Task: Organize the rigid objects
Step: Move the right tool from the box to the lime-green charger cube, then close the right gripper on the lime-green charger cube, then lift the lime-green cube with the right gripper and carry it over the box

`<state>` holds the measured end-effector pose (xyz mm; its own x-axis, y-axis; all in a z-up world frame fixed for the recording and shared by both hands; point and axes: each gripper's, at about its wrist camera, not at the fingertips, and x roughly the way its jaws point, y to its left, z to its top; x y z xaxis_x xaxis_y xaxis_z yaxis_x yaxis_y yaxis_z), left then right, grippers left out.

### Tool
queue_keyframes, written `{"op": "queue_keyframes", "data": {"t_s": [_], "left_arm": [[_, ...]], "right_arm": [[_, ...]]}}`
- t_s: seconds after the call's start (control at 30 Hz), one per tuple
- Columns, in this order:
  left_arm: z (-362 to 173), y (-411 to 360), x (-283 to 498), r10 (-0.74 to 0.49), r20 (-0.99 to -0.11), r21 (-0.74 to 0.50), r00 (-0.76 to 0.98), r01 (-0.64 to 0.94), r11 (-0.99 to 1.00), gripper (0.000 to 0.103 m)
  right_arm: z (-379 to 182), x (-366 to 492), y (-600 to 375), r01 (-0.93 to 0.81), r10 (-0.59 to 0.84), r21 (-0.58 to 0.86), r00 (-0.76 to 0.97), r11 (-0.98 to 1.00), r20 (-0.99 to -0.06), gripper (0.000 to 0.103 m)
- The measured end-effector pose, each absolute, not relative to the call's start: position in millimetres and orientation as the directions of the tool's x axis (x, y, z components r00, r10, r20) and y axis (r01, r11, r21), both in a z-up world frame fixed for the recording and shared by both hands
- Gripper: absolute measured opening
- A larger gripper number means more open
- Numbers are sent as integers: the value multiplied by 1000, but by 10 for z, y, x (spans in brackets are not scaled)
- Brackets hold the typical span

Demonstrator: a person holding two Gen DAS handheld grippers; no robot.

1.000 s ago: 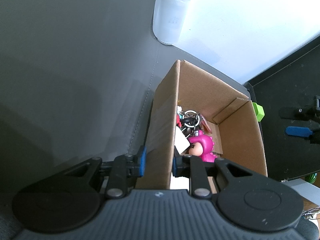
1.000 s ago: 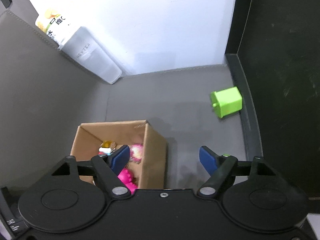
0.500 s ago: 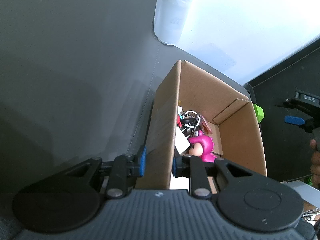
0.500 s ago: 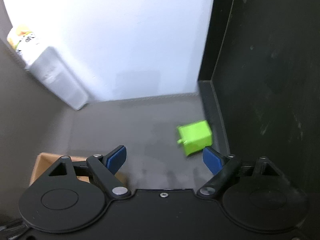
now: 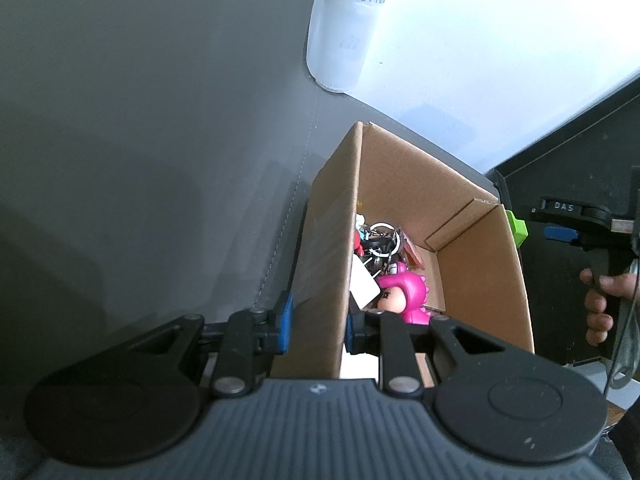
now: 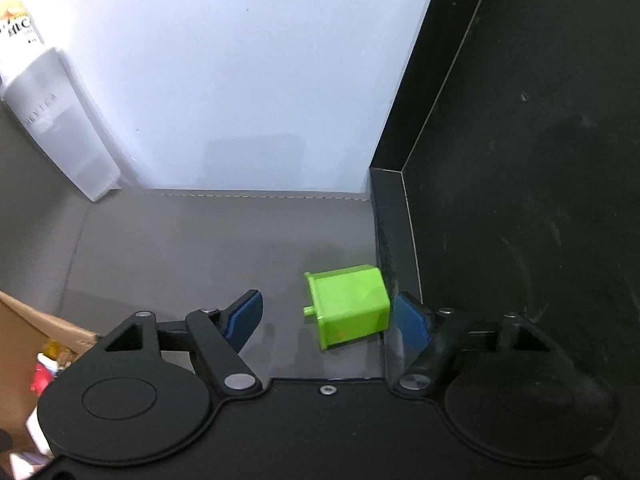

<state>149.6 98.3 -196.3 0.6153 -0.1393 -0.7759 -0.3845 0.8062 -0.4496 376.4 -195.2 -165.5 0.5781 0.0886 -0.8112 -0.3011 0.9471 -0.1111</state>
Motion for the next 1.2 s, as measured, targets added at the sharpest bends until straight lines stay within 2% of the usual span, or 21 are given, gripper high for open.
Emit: {"op": "queue_keyframes", "data": {"t_s": [0.57,0.63,0.7,1.2], "left_arm": [[-1961,982,1498,-138,-778,-446,613,-385,808,23],[-1968,986,1503,-138,-779,-447,612,-387,806,24],[-1975,985,1508,-137,-780,-447,611,-389,806,24],[-1993,967,1528,-137,-785,-446,605,-398,802,24]], "right_arm": [[-1964,4042,-1922,-303,-12,-209,541,930,-841,70],[-1971,4067,-1943,-297,3,-186,537,937,-844,69],[-1965,4078,-1971,-297,35,-146,529,944,-848,52],[-1848,3792,-2014,-284,31,-124,486,951,-873,51]]}}
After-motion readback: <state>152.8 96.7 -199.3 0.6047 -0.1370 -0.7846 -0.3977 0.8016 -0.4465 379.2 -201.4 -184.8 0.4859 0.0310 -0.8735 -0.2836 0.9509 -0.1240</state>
